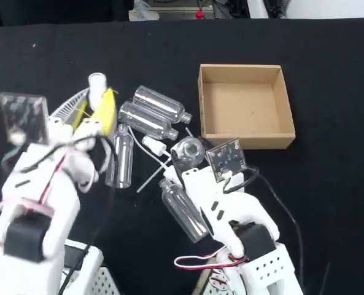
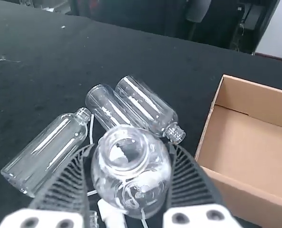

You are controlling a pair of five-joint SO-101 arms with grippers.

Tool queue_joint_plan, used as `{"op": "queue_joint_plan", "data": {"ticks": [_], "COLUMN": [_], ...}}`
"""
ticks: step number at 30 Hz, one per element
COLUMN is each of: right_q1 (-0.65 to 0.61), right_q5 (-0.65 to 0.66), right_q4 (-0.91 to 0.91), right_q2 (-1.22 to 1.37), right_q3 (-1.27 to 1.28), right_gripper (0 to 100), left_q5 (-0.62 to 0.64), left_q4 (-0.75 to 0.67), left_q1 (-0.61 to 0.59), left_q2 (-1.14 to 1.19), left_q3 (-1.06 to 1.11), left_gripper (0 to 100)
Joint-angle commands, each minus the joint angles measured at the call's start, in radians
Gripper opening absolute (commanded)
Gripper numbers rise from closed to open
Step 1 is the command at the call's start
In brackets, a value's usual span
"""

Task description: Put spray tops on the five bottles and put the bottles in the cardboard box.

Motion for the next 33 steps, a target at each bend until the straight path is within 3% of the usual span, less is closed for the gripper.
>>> {"op": "queue_joint_plan", "data": {"ticks": [1, 9, 16, 21, 24, 33], "right_q1": [-0.015, -0.025, -0.074, -0.074, -0.074, -0.074], "right_q5": [-0.002, -0.002, 0.000, 0.000, 0.002, 0.002], "right_q4": [-0.037, -0.005, -0.006, -0.009, -0.009, -0.003], "right_q2": [-0.012, -0.010, -0.010, -0.010, -0.013, -0.018], "right_q3": [-0.004, -0.013, -0.012, -0.012, -0.012, -0.012], "right_gripper": [2.8, 2.8, 2.8, 2.8, 2.8, 2.8], "left_q5": [0.048, 0.043, 0.043, 0.041, -0.023, -0.069], "left_q4": [-0.058, -0.216, -0.470, -0.390, -0.341, -0.341], "left_q1": [0.111, 0.348, 0.412, 0.444, 0.489, 0.561], "left_q2": [-0.115, -0.170, -0.170, -0.166, -0.140, -0.018], "left_q3": [-0.058, 0.041, 0.137, 0.096, 0.059, 0.047], "left_gripper": [5, 5, 5, 5, 5, 5]}}
